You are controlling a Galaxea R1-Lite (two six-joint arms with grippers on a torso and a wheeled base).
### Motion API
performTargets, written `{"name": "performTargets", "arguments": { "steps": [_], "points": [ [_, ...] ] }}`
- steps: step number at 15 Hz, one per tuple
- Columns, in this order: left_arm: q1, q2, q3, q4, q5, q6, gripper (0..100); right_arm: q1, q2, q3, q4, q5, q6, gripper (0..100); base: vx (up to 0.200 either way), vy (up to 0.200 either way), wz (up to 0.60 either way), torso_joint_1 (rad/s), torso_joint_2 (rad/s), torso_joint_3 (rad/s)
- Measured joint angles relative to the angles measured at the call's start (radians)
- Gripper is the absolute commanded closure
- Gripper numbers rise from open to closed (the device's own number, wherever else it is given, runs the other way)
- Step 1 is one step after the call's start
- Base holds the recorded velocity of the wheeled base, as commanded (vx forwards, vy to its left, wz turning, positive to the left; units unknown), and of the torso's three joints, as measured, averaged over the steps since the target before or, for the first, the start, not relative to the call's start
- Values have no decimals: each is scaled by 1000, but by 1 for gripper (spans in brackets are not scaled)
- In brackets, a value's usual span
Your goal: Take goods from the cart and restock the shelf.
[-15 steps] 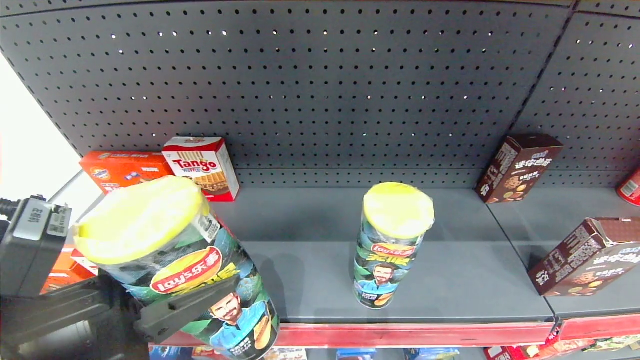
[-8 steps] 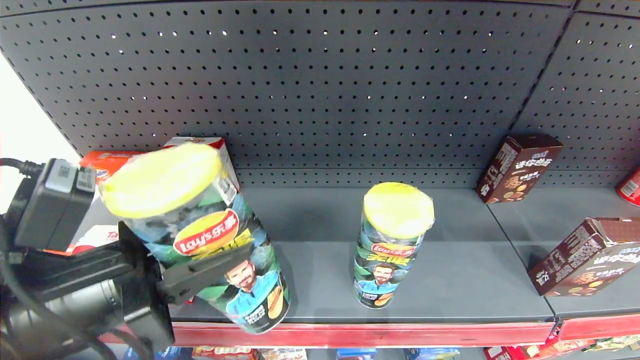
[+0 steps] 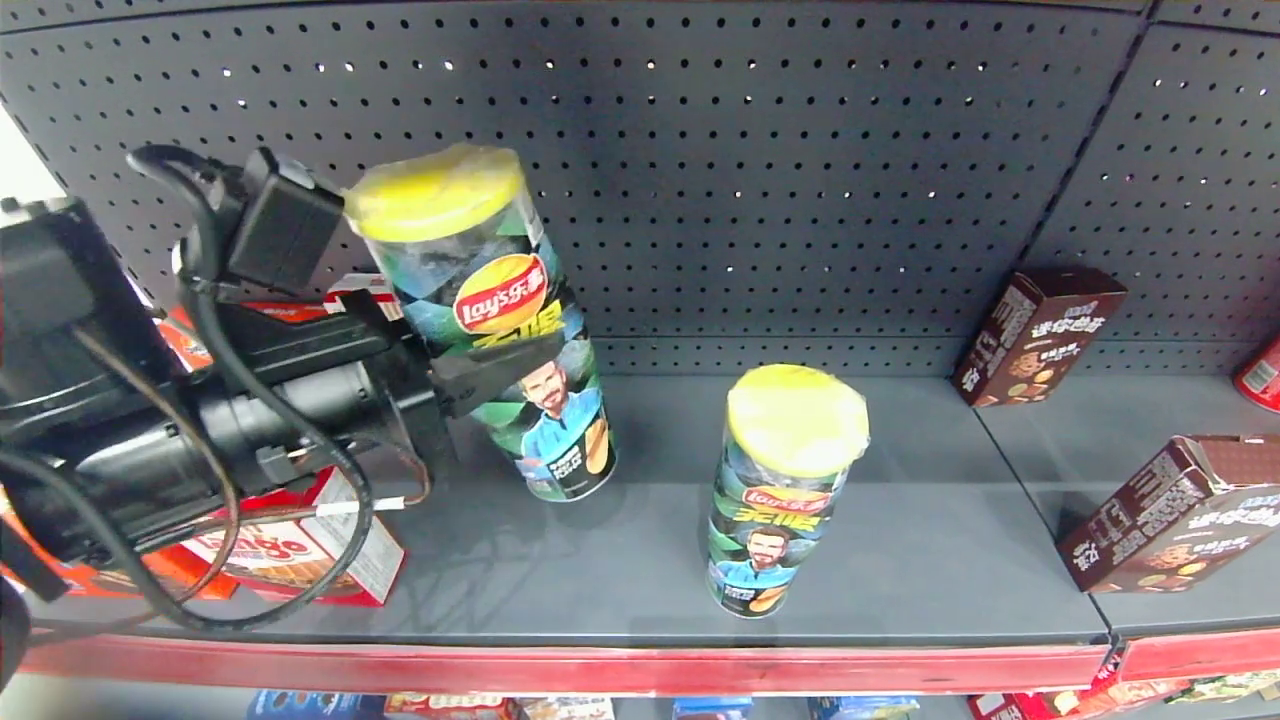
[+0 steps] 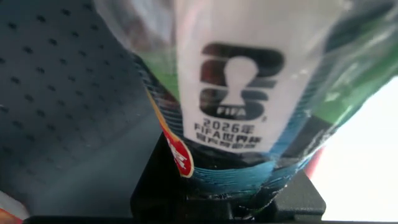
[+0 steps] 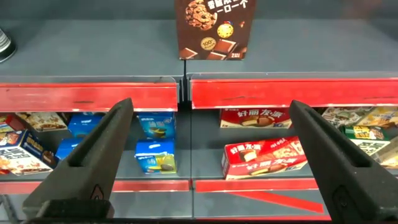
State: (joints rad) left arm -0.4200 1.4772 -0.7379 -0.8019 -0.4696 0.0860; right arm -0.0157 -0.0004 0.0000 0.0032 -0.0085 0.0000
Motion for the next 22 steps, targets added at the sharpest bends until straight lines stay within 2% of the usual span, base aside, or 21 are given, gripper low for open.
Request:
{"name": "performTargets", "arguments": {
  "steps": [5, 7, 8, 10, 12, 13, 15, 18, 19, 20, 21, 22],
  "points": [
    [-8, 221, -308, 109, -1, 61, 100, 1, 0, 0, 0, 0, 0, 0, 0, 0, 0, 0, 0, 0],
    [-17, 296, -427, 193, -4, 109, 100, 0, 0, 0, 0, 0, 0, 0, 0, 0, 0, 0, 0, 0],
    [-20, 324, -481, 253, -16, 130, 100, 0, 0, 0, 0, 0, 0, 0, 0, 0, 0, 0, 0, 0],
    [-24, 368, -588, 395, -55, 151, 100, 0, 0, 0, 0, 0, 0, 0, 0, 0, 0, 0, 0, 0],
    [-25, 412, -675, 435, -70, 159, 100, 0, 0, 0, 0, 0, 0, 0, 0, 0, 0, 0, 0, 0],
    [-26, 439, -713, 442, -106, 163, 100, 0, 0, 0, 0, 0, 0, 0, 0, 0, 0, 0, 0, 0],
    [-27, 481, -753, 444, -184, 166, 100, 1, 0, 0, 0, 0, 0, 0, 0, 0, 0, 0, 0, 0],
    [-29, 526, -775, 435, -205, 170, 100, 0, 0, 0, 0, 0, 0, 0, 0, 0, 0, 0, 0, 0],
    [-30, 545, -787, 432, -207, 187, 100, 0, 0, 0, 0, 0, 0, 0, 0, 0, 0, 0, 0, 0],
    [-30, 562, -797, 430, -208, 221, 100, 0, 0, 0, 0, 0, 0, 0, 0, 0, 0, 0, 0, 0],
    [-31, 574, -801, 430, -208, 243, 100, 0, 0, 0, 0, 0, 0, 0, 0, 0, 0, 0, 0, 0],
    [-32, 587, -804, 432, -208, 253, 100, 0, 0, 0, 0, 0, 0, 0, 0, 0, 0, 0, 0, 0]
  ]
}}
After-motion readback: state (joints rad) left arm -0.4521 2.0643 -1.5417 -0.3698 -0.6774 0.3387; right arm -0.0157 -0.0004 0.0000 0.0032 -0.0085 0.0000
